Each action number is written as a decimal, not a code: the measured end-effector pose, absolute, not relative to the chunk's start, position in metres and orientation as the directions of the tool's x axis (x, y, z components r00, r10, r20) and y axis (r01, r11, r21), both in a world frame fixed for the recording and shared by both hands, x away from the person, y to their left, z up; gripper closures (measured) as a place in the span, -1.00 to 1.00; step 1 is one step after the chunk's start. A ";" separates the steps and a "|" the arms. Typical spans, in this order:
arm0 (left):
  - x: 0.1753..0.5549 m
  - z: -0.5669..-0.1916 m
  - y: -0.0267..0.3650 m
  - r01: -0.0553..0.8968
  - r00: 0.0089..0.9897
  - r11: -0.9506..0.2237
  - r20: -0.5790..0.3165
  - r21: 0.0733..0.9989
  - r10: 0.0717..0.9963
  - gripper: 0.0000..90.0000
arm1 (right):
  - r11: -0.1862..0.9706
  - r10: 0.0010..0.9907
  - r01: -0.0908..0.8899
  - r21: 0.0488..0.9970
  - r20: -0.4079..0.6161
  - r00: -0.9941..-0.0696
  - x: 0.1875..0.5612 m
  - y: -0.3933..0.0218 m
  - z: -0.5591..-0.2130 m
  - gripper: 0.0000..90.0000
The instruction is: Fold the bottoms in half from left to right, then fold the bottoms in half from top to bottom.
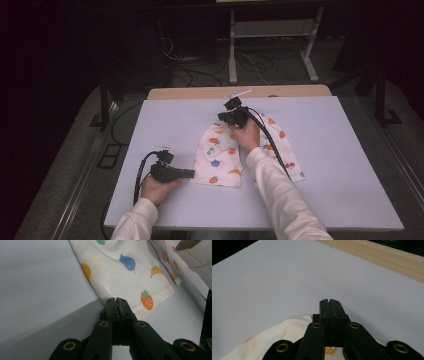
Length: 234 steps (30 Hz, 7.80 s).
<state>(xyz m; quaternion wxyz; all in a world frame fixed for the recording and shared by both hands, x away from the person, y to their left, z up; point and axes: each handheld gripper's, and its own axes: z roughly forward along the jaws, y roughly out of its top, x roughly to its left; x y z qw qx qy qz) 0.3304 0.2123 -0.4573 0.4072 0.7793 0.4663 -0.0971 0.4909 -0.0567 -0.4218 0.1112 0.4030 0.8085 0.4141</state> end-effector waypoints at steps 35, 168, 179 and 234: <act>0.318 -0.412 0.180 0.678 0.712 -0.280 -0.514 0.679 0.478 0.98 | 0.205 0.751 0.582 0.787 0.255 -0.609 0.493 -0.104 -0.397 0.96; 0.346 -0.441 -0.101 0.646 0.763 -0.466 -0.506 0.604 0.402 0.98 | 0.203 0.756 0.685 0.700 0.333 -0.564 0.528 -0.239 -0.424 0.96; 0.344 -0.446 -0.110 0.652 0.758 -0.464 -0.513 0.599 0.402 0.70 | 0.196 0.754 0.681 0.706 0.336 -0.565 0.527 -0.243 -0.424 0.87; 0.355 -0.397 0.000 0.413 0.859 -0.452 -0.174 0.791 0.481 -1.00 | 0.208 0.753 0.621 0.756 0.282 -0.595 0.470 -0.253 -0.395 -1.00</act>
